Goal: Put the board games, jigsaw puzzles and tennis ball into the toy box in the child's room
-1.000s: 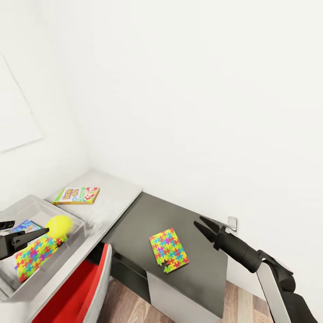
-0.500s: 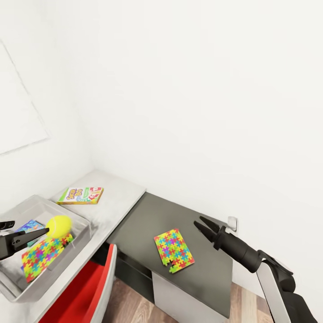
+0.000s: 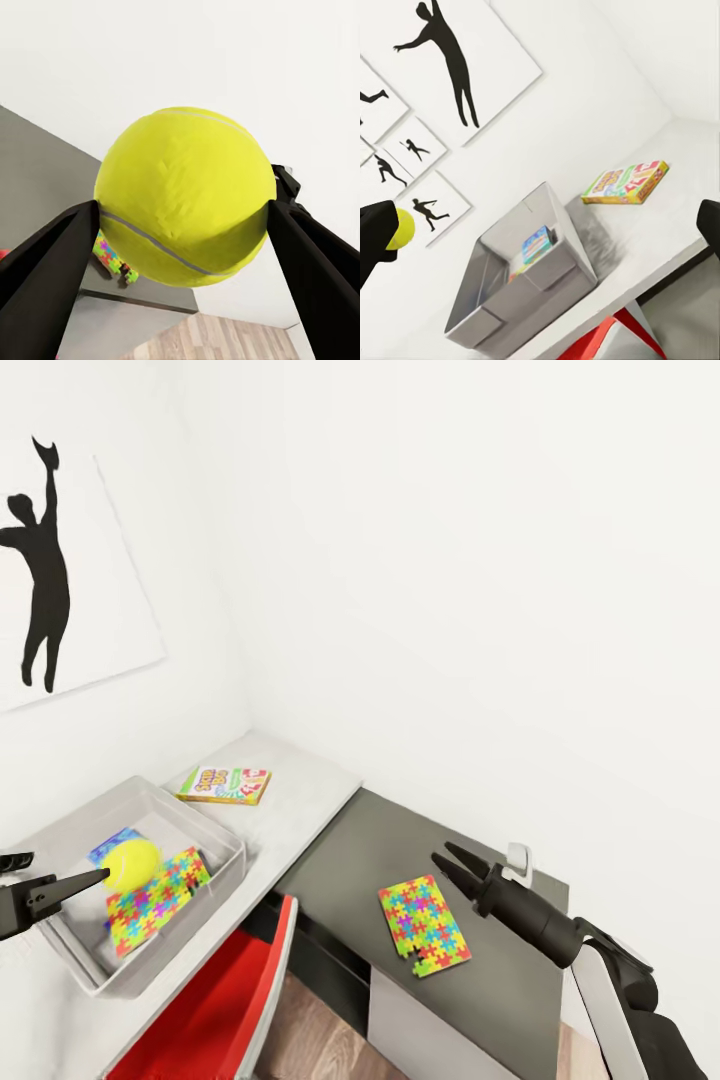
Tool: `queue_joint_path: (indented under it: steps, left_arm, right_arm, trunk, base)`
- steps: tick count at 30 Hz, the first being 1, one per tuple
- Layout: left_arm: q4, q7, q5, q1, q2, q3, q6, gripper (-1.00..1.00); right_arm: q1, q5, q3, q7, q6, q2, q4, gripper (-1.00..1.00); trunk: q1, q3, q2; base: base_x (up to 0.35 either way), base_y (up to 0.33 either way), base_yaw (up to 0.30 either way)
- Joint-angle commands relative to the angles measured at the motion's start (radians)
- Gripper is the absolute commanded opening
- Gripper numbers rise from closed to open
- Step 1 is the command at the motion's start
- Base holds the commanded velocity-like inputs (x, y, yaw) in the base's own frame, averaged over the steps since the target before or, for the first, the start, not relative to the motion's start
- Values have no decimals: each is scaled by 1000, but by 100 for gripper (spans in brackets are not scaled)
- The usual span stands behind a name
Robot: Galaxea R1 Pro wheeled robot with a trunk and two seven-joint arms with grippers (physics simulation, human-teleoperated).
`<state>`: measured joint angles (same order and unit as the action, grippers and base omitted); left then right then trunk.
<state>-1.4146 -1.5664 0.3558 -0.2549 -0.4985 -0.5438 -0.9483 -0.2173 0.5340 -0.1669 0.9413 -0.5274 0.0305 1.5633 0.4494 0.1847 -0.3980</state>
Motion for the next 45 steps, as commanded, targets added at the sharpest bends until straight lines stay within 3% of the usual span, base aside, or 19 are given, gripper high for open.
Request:
queue_joint_path:
  steps: [1, 23, 27, 30, 32, 35, 36, 37, 41, 45]
  left_arm:
    - [0, -4, -1, -1, 0, 0, -10, -100]
    - [16, -4, -14, -7, -1, -2, -11, -100]
    - [25, -4, -48, -17, -8, -4, -19, -100]
    - [29, 5, -101, -22, -24, -5, -26, -100]
    - [33, 48, -133, -24, -31, -9, -39, -100]
    - [35, 121, -150, -32, -35, -14, -55, -100]
    - [36, 139, -152, -36, -35, -14, -58, -100]
    - [37, 197, -155, -53, -36, -15, -66, -100]
    - [51, 285, -156, -81, -36, -16, -74, -100]
    - [106, 407, -157, -146, -36, -16, -79, -100]
  right_arm:
    - [-1, 6, -1, 1, -8, 0, 0, 100]
    - [-1, 6, 1, 2, -6, -4, 0, 100]
    - [-1, 6, 0, 1, -6, -3, 0, 100]
    - [-1, 6, 0, 1, -6, -5, 0, 100]
    - [-1, 6, 0, 1, -6, -3, 0, 100]
    - [-1, 6, -1, 1, -6, -2, -1, 100]
    - [-1, 6, -1, 1, -6, -2, -1, 100]
    - [-1, 6, -1, 1, -6, -1, -1, 100]
    - [-1, 5, -2, 1, -6, 0, -2, 100]
    - [-1, 5, -2, 0, -6, 0, -3, 100]
  trunk:
    - [1, 2, -2]
    - [1, 2, -2]
    - [1, 2, -2]
    - [1, 2, -2]
    - [1, 2, -2]
    - [1, 2, -2]
    - [1, 2, -2]
    - [1, 2, -2]
    - [1, 2, -2]
    - [1, 2, -2]
  base:
    - [0, 1, 286]
    - [51, 41, 61]
    - [4, 2, 0]
    - [1, 1, 0]
    - [0, 0, 0]
    - [0, 0, 0]
    - [0, 0, 0]
    - [0, 0, 0]
    - [0, 0, 0]
    - [0, 0, 0]
